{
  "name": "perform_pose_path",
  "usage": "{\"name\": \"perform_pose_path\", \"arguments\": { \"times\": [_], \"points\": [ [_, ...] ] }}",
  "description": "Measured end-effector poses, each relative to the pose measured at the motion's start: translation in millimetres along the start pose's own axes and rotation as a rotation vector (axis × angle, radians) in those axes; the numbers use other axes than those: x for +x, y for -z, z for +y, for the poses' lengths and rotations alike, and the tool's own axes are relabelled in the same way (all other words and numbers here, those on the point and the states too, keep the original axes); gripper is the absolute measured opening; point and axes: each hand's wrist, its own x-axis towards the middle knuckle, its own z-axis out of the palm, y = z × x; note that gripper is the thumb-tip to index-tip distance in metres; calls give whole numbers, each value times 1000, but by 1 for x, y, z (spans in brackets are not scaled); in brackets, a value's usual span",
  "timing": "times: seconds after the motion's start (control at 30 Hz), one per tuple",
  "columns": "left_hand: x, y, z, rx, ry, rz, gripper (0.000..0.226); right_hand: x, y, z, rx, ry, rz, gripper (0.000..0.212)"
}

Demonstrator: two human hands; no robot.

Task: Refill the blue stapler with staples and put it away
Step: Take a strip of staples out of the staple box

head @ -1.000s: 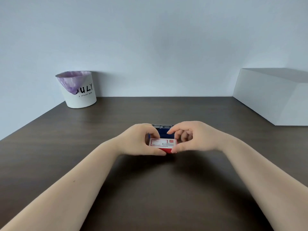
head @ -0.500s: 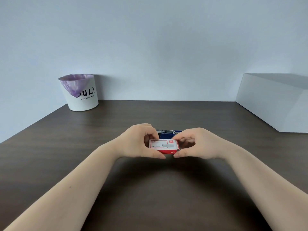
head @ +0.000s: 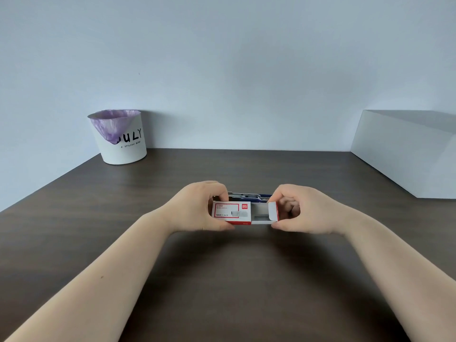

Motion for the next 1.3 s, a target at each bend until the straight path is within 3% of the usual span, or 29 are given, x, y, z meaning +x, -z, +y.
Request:
{"name": "perform_pose_path", "arguments": {
  "times": [0.23, 0.37, 0.63, 0.8, 0.97, 1.1, 1.2, 1.3],
  "points": [
    [0, 5, 7, -5, -78, 124, 37, 0, 5, 0, -100, 35, 58, 26],
    [1, 16, 19, -165, -66, 256, 36, 2, 9, 0, 21, 35, 118, 31],
    [-2, 12, 20, -178, -52, 136, 40, 3, 6, 3, -132, -23, 10, 50],
    [-1, 9, 19, -163, -51, 101, 41, 3, 5, -8, -219, 116, 149, 10],
    [0, 7, 16, -145, -38, 51, 40, 9, -9, -8, -358, 142, 35, 8],
    [0, 6, 14, -143, -20, 26, 42, 12, -15, -7, -398, 145, 45, 10],
    [1, 5, 14, -129, -16, 17, 43, 13, -17, -9, -410, 161, 90, 11],
    [0, 3, 12, -101, 15, -24, 42, 13, -14, -13, -268, 128, 228, 11]
  ]
}}
